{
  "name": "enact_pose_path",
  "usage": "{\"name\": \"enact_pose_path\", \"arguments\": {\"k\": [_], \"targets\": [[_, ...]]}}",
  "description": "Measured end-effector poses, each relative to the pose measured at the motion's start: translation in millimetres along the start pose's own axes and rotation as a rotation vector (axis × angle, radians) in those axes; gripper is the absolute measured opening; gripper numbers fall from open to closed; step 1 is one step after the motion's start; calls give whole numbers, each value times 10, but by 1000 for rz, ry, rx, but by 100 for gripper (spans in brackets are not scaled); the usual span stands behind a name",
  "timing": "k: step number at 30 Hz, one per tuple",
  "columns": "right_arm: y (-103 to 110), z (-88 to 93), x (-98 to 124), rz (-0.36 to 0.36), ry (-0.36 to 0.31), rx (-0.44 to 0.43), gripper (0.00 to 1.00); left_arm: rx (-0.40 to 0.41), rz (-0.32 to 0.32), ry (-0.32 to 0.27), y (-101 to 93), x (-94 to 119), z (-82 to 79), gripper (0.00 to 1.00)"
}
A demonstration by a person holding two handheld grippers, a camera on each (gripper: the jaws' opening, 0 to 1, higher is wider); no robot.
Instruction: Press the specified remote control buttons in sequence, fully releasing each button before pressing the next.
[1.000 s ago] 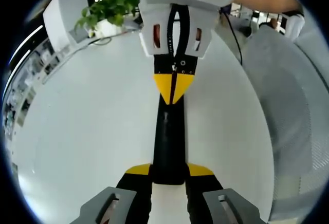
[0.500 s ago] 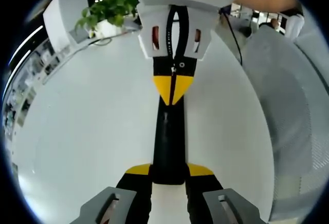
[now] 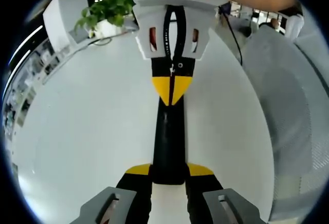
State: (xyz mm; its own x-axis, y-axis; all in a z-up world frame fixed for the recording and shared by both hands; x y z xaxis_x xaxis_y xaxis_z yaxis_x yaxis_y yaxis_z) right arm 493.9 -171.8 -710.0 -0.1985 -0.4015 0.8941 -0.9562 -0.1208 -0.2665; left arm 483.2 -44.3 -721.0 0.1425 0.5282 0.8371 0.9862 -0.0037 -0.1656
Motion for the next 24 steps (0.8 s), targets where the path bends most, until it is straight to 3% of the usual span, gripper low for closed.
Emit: {"name": "enact_pose_path", "arguments": {"k": [24], "targets": [[24,8,23,33,-18,-6,0,2,0,10,3,6,-11,24]]}}
Point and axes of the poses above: the point that each gripper's makers call its tool centre point, and the gripper's own axes: x roughly backward along the fingers, y roughly to its left, z roughly out of its underside, the point moved 7 cm from there along x, roughly backward along the fingers, and after that the axes turned 13 degrees about z, right-handed, at the moved point
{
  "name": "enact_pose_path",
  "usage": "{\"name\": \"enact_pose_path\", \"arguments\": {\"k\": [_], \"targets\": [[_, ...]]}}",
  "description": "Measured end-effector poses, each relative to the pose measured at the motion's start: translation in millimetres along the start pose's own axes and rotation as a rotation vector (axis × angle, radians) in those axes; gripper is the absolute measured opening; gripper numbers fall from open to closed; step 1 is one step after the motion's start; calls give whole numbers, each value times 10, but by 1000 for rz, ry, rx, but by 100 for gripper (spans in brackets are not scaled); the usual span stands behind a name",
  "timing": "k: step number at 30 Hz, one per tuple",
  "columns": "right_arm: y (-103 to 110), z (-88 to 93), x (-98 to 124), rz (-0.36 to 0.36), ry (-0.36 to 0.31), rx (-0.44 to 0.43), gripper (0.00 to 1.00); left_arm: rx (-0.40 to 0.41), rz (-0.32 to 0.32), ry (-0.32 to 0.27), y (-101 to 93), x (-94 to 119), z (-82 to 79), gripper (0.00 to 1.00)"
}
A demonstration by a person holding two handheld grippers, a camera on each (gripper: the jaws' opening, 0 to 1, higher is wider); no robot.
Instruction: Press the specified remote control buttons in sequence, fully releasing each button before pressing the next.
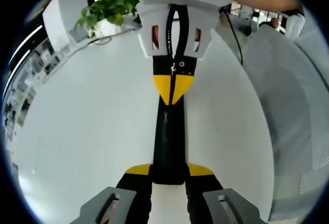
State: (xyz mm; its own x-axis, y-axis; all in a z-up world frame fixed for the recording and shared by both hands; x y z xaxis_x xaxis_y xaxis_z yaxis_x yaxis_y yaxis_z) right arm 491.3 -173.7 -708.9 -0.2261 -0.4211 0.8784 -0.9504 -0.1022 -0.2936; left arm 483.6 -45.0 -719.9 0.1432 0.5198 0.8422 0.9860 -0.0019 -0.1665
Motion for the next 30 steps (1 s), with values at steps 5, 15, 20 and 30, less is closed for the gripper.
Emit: {"name": "enact_pose_path", "arguments": {"k": [5,15,20,30], "targets": [[6,0,7,11,-7,8,0,1,-1,2,1,-1,1,24],[-7,-20,75,25,-37,-12,0,-2,-7,12,-8,-6,-7,24],[-47,-60,132,31,-49,-20,0,-1,-6,13,-6,-8,-7,24],[-127,-146,151,40,-59,-39,0,-5,-6,16,-3,-5,-6,24]]}}
Point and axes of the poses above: the point that each gripper's makers call its tool centre point, and the gripper's own axes: x roughly backward along the fingers, y roughly to its left, z roughly out of its underside, the point moved 7 cm from there along x, roughly backward along the fingers, and after that the axes turned 13 degrees about z, right-handed, at the moved point
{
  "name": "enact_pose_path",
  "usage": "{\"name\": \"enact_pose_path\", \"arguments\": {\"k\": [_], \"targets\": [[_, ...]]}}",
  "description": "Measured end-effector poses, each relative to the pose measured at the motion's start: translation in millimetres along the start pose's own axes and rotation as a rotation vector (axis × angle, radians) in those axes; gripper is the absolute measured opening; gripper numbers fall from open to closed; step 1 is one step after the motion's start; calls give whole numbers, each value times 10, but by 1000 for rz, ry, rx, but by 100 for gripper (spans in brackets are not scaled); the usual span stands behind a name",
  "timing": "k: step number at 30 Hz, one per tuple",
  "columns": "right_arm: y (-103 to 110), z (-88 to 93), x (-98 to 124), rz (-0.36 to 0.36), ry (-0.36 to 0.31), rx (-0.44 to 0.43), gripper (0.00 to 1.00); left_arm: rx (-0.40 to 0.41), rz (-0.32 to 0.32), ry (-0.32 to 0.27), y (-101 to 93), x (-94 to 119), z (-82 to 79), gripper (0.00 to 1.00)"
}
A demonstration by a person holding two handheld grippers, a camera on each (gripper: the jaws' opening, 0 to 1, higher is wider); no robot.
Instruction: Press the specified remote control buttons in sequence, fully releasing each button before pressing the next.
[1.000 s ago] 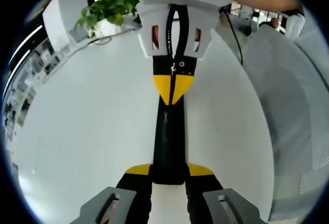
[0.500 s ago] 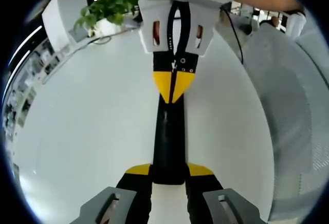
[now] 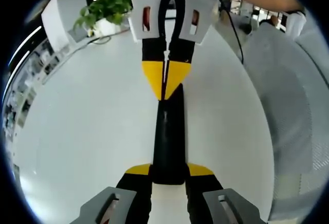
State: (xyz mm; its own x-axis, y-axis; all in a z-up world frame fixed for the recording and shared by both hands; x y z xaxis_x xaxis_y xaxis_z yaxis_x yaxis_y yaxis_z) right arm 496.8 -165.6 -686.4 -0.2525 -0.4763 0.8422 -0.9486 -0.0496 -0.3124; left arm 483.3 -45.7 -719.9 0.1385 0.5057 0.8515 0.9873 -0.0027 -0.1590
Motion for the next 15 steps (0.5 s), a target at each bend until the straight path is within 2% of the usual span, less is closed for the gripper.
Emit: {"name": "enact_pose_path", "arguments": {"k": [15], "targets": [[-38,-17,-31,-4,2,17,0,-2,2,-1,1,-2,-4,24]]}}
Point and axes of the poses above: the point that each gripper's makers call its tool centre point, and the gripper's own axes: x roughly backward along the fingers, y roughly to its left, z roughly out of its underside, the point moved 7 cm from there along x, roughly backward along the fingers, and after that the axes turned 13 degrees about z, right-handed, at the moved point
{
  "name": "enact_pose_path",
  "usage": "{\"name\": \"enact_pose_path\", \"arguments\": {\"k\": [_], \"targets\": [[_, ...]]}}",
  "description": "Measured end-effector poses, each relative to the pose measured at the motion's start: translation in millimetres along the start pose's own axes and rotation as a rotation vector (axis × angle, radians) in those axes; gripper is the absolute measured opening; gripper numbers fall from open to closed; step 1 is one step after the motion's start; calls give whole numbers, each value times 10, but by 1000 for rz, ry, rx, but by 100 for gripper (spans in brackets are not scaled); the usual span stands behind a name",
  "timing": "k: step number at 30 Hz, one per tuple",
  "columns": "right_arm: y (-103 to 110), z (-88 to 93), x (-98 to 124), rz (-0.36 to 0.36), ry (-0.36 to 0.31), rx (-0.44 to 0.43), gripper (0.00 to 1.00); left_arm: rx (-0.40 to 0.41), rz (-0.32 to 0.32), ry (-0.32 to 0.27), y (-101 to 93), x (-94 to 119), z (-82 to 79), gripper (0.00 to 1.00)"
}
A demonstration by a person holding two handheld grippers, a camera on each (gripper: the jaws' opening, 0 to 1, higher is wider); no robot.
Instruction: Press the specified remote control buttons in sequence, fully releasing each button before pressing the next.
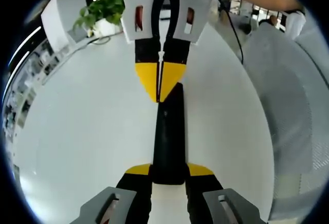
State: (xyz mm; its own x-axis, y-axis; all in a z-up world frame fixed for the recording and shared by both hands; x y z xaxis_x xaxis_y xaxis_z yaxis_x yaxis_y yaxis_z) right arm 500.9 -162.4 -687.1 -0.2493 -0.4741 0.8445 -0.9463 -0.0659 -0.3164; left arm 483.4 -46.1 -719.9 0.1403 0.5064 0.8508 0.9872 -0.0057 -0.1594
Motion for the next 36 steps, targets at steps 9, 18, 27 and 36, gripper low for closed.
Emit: {"name": "enact_pose_path", "arguments": {"k": [9,18,27,36], "targets": [[-10,19,-82,-27,5,1,0,-3,-1,2,-5,-3,-7,24],[-9,17,-135,-47,5,7,0,-4,-1,-2,-8,-2,-5,24],[2,4,-196,-67,5,20,0,-4,-2,-4,-12,-2,-4,24],[18,3,-232,-84,11,28,0,-5,-5,-7,-11,-2,2,24]]}}
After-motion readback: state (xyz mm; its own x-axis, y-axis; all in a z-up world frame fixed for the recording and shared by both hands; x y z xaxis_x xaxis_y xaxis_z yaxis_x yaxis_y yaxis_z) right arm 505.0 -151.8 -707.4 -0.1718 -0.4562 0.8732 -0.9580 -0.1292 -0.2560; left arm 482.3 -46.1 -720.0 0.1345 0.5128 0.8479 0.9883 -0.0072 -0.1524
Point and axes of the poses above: the point that each gripper's makers call its tool centre point, and the gripper's own axes: x roughly backward along the fingers, y roughly to its left, z roughly out of its underside, the point moved 7 cm from there along x, roughly backward along the fingers, and after that the axes turned 13 degrees about z, right-handed, at the moved point
